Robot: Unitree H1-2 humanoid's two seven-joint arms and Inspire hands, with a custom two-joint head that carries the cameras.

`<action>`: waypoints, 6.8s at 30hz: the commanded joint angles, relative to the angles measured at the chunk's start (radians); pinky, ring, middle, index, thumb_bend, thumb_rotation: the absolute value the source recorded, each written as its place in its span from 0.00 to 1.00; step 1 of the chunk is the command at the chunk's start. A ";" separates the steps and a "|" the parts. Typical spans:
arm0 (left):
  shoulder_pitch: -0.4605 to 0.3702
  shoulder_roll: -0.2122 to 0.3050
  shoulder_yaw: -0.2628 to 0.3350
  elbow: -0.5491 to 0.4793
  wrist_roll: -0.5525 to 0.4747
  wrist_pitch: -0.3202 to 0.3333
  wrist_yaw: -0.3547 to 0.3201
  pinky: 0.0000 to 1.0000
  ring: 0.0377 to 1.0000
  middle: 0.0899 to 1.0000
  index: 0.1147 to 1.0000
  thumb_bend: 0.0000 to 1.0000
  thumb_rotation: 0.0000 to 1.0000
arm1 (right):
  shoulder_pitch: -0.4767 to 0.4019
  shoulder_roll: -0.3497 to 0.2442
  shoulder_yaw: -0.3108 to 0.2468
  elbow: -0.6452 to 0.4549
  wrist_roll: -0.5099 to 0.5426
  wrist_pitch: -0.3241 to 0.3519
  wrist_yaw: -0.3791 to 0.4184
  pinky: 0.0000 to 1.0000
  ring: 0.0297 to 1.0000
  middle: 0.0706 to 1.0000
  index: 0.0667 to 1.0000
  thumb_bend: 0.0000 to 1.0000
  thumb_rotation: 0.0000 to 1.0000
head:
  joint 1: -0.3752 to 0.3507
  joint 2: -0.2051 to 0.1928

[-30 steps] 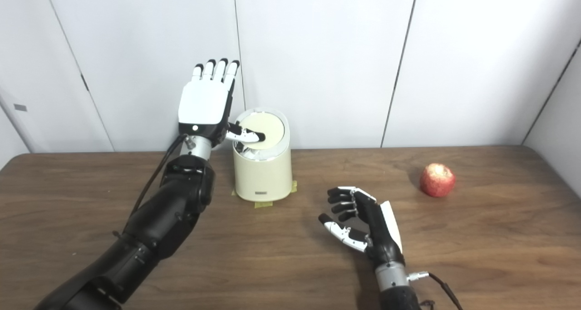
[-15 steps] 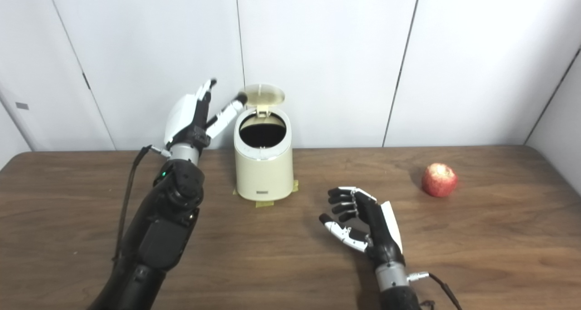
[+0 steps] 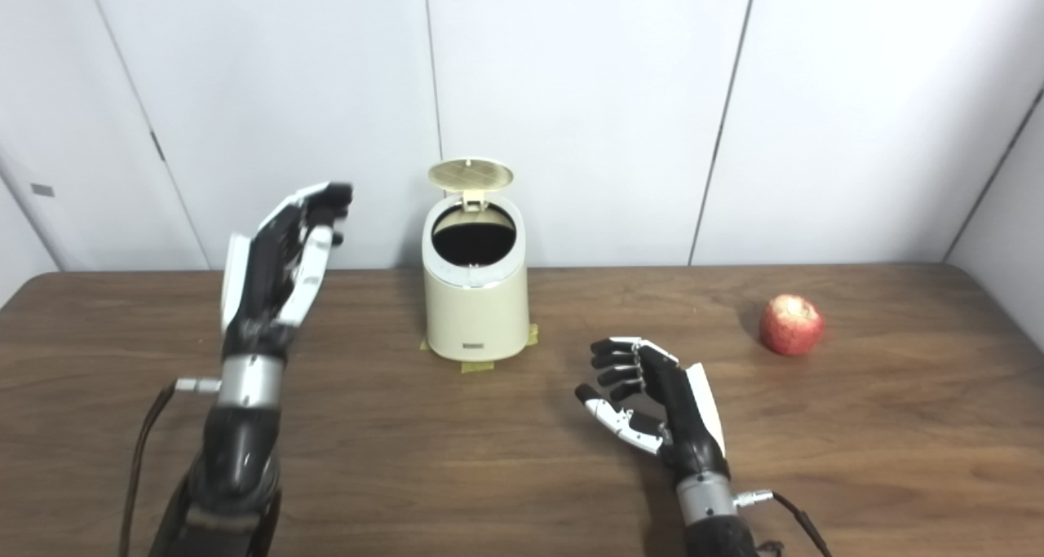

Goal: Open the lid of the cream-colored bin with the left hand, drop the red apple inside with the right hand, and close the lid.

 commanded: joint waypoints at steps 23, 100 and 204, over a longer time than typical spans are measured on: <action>0.206 -0.024 0.023 -0.050 -0.121 -0.081 -0.078 0.64 0.71 0.72 0.68 0.20 0.60 | -0.331 -0.460 0.002 -0.323 -0.347 0.199 0.361 0.58 0.68 0.72 0.74 0.83 0.30 | -0.018 -0.002; 0.208 -0.017 0.028 -0.029 -0.111 -0.070 -0.086 0.65 0.71 0.71 0.67 0.20 0.63 | -0.493 -0.647 0.221 0.236 -0.498 0.254 0.548 0.66 0.82 0.84 0.76 0.88 0.15 | -0.029 0.021; 0.192 -0.038 -0.029 0.015 -0.010 -0.099 -0.061 0.63 0.72 0.71 0.68 0.18 0.49 | -0.806 -0.192 0.382 0.222 -0.783 -0.171 0.051 0.34 0.45 0.54 0.40 0.49 0.00 | -0.008 0.017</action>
